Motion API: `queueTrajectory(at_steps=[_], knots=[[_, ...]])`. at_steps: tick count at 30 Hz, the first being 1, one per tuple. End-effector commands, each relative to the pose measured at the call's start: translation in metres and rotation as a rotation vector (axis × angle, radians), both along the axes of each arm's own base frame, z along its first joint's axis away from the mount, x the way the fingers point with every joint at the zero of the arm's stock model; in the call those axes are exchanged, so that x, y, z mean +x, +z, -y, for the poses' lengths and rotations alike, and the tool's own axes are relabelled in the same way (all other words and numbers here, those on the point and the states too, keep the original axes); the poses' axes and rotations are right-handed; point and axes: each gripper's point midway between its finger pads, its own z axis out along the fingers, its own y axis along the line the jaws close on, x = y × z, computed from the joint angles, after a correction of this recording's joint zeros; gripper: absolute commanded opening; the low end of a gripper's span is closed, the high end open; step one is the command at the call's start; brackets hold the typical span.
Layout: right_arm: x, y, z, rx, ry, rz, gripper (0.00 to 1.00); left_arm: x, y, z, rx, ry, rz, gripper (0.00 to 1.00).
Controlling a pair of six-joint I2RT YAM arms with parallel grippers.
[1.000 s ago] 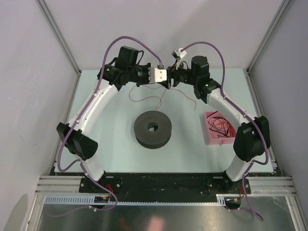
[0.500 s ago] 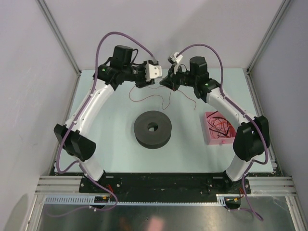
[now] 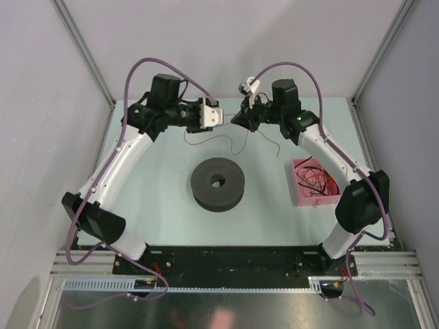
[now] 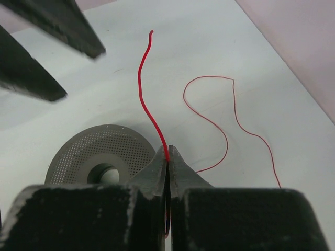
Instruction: Wrap the cables
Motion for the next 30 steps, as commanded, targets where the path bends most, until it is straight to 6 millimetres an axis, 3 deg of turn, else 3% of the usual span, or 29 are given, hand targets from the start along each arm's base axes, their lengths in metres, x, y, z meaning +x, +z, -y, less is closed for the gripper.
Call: queueTrajectory(at_steps=[1,8,21,30], knots=[[-0.013,0.036,-0.004,0.029,0.032,0.056,0.00,-0.007,0.000,0.007,0.086,-0.055,0.145,0.44],[-0.024,0.034,-0.007,0.035,0.054,0.032,0.00,0.003,-0.005,0.010,0.133,-0.041,0.176,0.34],[-0.033,0.037,-0.009,0.057,0.078,0.009,0.00,0.023,-0.031,0.002,0.227,-0.026,0.203,0.28],[-0.035,0.037,-0.010,0.057,0.091,0.005,0.00,0.029,-0.035,0.003,0.221,-0.019,0.200,0.21]])
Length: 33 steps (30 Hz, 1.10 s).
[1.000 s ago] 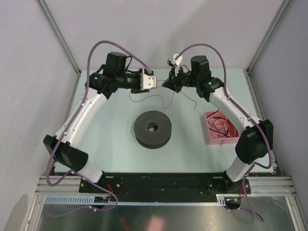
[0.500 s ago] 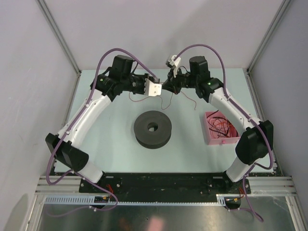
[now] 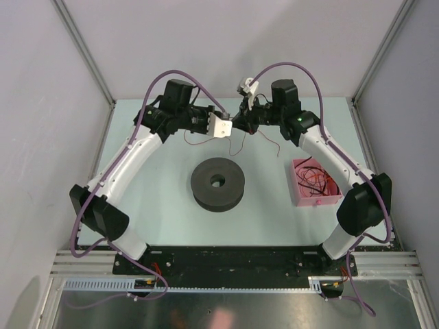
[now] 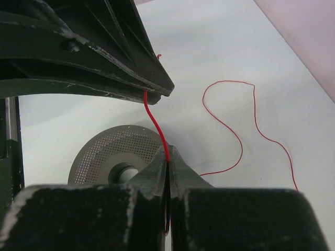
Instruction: Wrap the cables
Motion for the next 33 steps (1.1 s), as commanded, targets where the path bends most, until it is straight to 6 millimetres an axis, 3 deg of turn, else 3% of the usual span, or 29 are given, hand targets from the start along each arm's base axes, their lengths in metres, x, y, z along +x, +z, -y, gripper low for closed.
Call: queueTrajectory(at_steps=[1,9,16,22,33], knots=[[-0.013,0.029,-0.001,0.043,0.028,0.043,0.00,0.008,0.002,-0.001,-0.006,0.005,0.029,0.19],[-0.010,0.029,0.002,0.045,0.020,0.041,0.00,0.009,0.011,-0.003,-0.088,0.011,-0.028,0.01],[0.006,0.020,0.012,0.055,-0.019,0.017,0.00,-0.027,0.068,0.006,-0.383,-0.113,-0.221,0.00],[-0.001,0.019,-0.004,0.088,0.034,0.001,0.00,-0.060,0.096,0.022,-0.547,-0.207,-0.500,0.00],[-0.017,0.014,-0.034,0.159,0.086,-0.056,0.00,-0.043,0.127,0.023,-0.943,-0.007,-0.704,0.00]])
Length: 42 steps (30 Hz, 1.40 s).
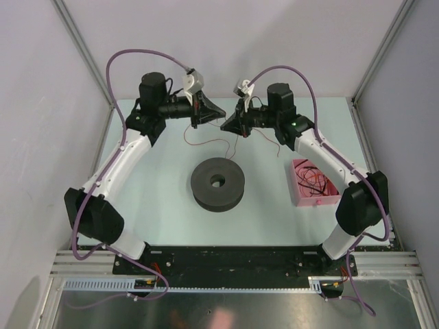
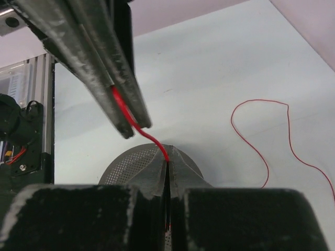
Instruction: Wrap the cables
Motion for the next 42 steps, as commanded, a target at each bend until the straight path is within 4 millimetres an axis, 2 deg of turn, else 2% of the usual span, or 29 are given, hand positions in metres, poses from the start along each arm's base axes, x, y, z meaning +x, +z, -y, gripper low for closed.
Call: queueTrajectory(at_steps=[1,7,13,17,22,26,29,34,37,40,42], knots=[[-0.001,0.012,-0.014,0.073,0.009,-0.009,0.00,-0.006,0.063,-0.003,-0.252,0.079,-0.086,0.00],[-0.002,0.028,-0.024,0.164,0.017,-0.020,0.00,0.010,0.051,-0.016,-0.420,0.271,-0.260,0.00],[-0.012,0.026,-0.038,0.188,0.048,-0.030,0.00,0.027,0.040,-0.031,-0.550,0.431,-0.377,0.00],[-0.016,0.021,-0.048,0.196,0.068,-0.049,0.00,0.032,0.032,-0.033,-0.609,0.456,-0.462,0.00],[-0.023,0.019,-0.056,0.195,0.094,-0.038,0.00,0.037,0.025,-0.034,-0.630,0.483,-0.489,0.00],[-0.023,0.009,-0.053,0.159,0.091,-0.053,0.02,0.037,0.028,-0.033,-0.653,0.468,-0.498,0.00],[-0.011,0.011,-0.036,0.155,0.041,-0.067,0.16,0.034,0.032,-0.032,-0.657,0.443,-0.493,0.00],[0.009,0.033,-0.005,0.173,-0.058,-0.019,0.43,0.030,0.031,-0.030,-0.650,0.420,-0.496,0.00],[0.010,0.050,0.008,0.181,-0.097,0.029,0.54,0.029,0.031,-0.029,-0.644,0.409,-0.494,0.00],[0.009,0.064,0.014,0.184,-0.141,0.078,0.72,0.030,0.031,-0.029,-0.646,0.409,-0.496,0.00],[0.011,0.071,0.014,0.186,-0.184,0.110,0.77,0.030,0.030,-0.028,-0.646,0.409,-0.501,0.00]])
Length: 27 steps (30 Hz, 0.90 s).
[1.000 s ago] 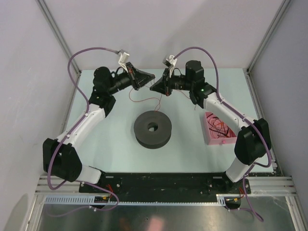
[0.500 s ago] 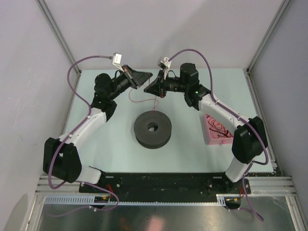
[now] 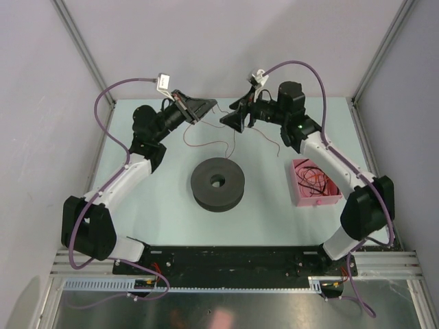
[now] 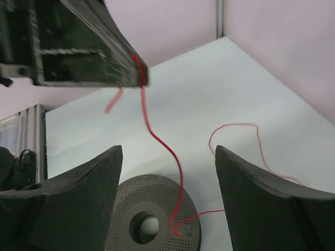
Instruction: Wrap the cables
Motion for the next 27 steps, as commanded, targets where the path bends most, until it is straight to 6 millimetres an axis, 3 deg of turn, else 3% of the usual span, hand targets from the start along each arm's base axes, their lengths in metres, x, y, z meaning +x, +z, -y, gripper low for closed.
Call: queueTrajectory(at_steps=[1,7,11,16,20,23,27], knots=[[-0.012,0.047,0.004,0.026,-0.074,0.154,0.78,-0.003,0.013,-0.001,-0.025,-0.010,0.041,0.00],[-0.022,0.053,-0.017,0.007,-0.033,0.262,0.74,-0.004,0.012,0.003,-0.025,-0.029,0.036,0.00],[-0.016,0.047,-0.029,-0.014,-0.044,0.257,0.72,-0.005,0.013,0.003,-0.023,-0.032,0.041,0.00],[-0.008,0.047,-0.034,-0.029,-0.100,0.291,0.60,-0.007,0.013,0.003,-0.021,-0.035,0.047,0.00],[-0.010,0.048,-0.029,-0.050,-0.112,0.297,0.58,-0.005,0.015,0.001,-0.021,-0.020,0.054,0.00],[-0.014,0.048,-0.019,-0.068,-0.138,0.273,0.63,-0.004,0.017,-0.001,-0.018,-0.010,0.066,0.00],[-0.002,0.050,-0.004,-0.077,-0.257,0.255,0.70,-0.002,0.016,-0.001,-0.016,0.004,0.067,0.00]])
